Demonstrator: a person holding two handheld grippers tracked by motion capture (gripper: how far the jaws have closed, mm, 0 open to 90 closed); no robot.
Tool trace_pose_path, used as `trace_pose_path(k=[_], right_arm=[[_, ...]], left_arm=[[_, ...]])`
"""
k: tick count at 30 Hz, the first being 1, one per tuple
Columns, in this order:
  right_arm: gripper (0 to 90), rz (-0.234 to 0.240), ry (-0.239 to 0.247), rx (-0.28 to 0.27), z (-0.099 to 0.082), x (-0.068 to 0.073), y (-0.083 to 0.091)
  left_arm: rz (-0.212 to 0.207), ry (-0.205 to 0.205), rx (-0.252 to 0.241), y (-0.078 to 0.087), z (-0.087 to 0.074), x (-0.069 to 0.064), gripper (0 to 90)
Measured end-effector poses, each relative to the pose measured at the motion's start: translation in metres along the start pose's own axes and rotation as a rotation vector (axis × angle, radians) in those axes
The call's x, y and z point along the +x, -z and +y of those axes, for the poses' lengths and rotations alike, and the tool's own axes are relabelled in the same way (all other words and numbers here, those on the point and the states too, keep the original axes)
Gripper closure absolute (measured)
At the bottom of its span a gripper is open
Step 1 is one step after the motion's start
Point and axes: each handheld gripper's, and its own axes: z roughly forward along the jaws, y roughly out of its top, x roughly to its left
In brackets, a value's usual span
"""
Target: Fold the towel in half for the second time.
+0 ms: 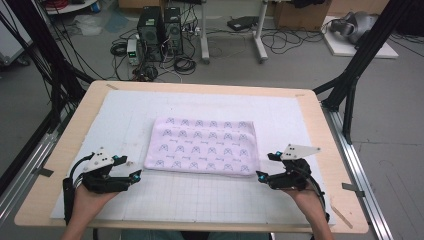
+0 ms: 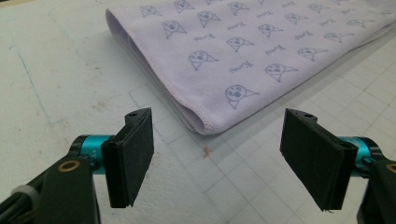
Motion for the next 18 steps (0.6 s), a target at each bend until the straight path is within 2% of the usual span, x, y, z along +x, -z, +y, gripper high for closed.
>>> trace_pose_path(k=[18], right_arm=[[21.4,-0.02,-0.035,-0.035,-0.022,0.004,0.022]], left_arm=[[0.003,-0.006,-0.013,0.011,-0.007,-0.007,26.1]])
